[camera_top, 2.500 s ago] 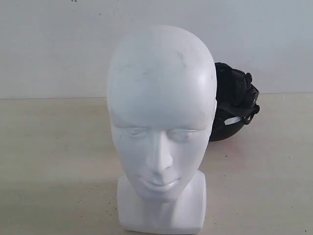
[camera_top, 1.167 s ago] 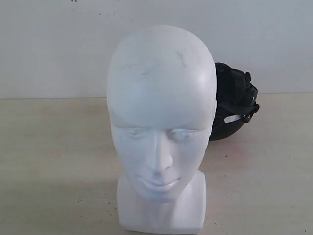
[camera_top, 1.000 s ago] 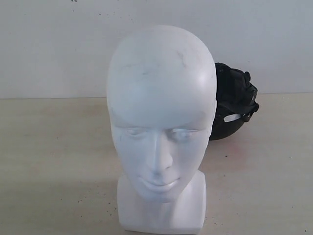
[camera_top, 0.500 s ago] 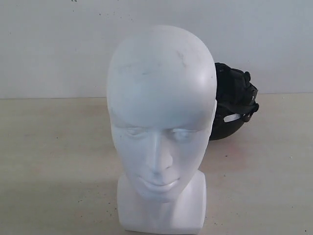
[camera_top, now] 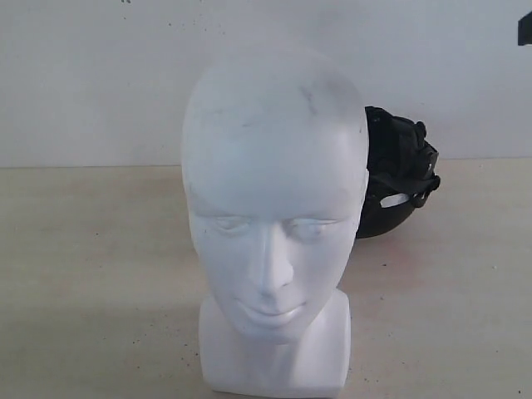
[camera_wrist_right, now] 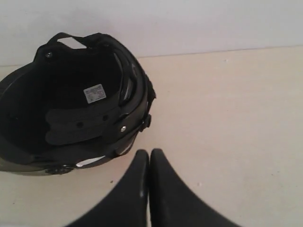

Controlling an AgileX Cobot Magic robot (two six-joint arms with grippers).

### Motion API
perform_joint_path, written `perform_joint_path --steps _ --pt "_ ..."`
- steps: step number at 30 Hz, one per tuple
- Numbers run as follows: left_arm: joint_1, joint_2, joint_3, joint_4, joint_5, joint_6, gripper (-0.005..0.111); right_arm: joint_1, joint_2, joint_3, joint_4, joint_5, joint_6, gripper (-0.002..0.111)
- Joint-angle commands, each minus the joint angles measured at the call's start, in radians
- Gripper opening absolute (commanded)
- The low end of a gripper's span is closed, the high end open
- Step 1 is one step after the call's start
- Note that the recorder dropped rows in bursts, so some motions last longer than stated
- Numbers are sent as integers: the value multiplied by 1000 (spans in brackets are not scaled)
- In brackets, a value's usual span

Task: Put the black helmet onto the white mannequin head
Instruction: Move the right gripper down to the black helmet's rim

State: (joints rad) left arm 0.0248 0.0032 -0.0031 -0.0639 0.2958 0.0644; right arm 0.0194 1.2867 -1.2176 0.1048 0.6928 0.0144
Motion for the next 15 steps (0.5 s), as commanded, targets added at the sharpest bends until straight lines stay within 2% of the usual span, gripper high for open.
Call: perform_joint_path --steps 1,3,5,8,9,11,15 --pt "3 -3 3 2 -1 -10 4 1 128 -117 95 92 -53 0" --pt "3 -3 3 2 -1 -10 4 1 176 -155 116 129 -54 1" --pt "3 -3 3 2 -1 -10 4 1 223 -187 123 169 -54 9" --pt "3 -3 3 2 -1 -10 4 1 294 -223 152 219 -54 32" --pt "3 -3 3 2 -1 -10 4 1 315 -226 177 221 -54 43" --pt "3 -3 3 2 -1 -10 4 1 347 -228 225 217 -54 55" --pt "3 -3 3 2 -1 -10 4 20 417 -228 269 208 -80 59"
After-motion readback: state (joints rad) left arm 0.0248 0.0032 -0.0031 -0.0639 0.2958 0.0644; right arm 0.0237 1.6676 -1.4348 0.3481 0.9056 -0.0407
